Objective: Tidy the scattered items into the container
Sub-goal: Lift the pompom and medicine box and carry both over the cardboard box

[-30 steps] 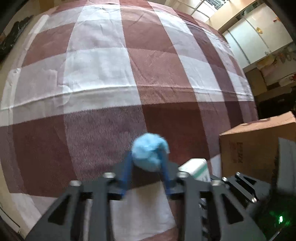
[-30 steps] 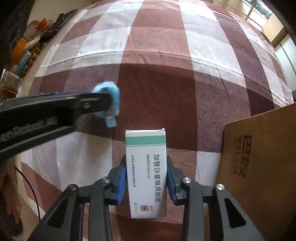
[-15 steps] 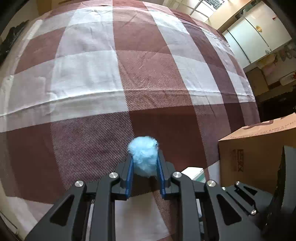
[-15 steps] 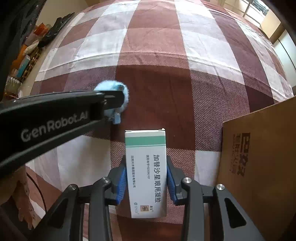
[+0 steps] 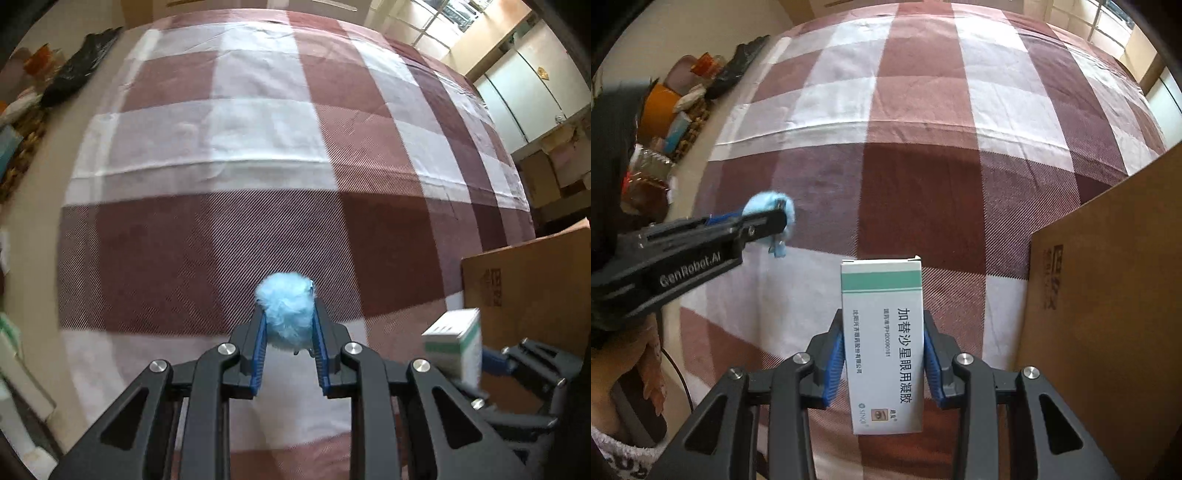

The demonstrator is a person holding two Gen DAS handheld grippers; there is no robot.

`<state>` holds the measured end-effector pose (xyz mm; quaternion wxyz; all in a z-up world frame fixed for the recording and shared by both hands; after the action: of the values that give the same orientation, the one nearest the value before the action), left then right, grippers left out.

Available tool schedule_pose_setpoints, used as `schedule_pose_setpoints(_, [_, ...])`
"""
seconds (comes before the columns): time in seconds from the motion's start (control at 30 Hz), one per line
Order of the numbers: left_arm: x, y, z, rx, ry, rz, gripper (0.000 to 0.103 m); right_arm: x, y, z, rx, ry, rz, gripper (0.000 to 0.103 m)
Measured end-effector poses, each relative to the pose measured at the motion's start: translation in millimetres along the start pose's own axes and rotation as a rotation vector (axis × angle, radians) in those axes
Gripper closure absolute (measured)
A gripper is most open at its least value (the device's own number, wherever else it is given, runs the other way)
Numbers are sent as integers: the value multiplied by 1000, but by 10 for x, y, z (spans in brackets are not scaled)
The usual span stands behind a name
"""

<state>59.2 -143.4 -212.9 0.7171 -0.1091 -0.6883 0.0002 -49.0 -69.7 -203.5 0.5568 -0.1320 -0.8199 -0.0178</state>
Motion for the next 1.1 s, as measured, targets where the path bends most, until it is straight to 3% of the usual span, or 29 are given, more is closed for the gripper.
schedule_pose_setpoints(0.2, [187,301,-82,16,-28,-9,80,301,140,7,69,-2,-5,66])
schedule_pose_setpoints(0.7, [961,763,-22,9,-131,23,80,874,105,-581,234,-87,30,65])
schedule_pose_setpoints(1.1, [1442,981,301,-47,-148,39,80,1322,191,-660,280,-159,41,65])
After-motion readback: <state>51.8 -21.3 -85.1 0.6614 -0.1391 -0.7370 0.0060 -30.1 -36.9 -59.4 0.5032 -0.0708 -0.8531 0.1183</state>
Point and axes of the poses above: each gripper's, at about its wrist camera, not at the fingertips, and x roughly against the way its jaws point, z to its right, y to its underside, the point moved 10 cm from there along -x, roughly the way its jaws point, and after that the axes turned 10 degrees about -y, right-handed, at the moved point
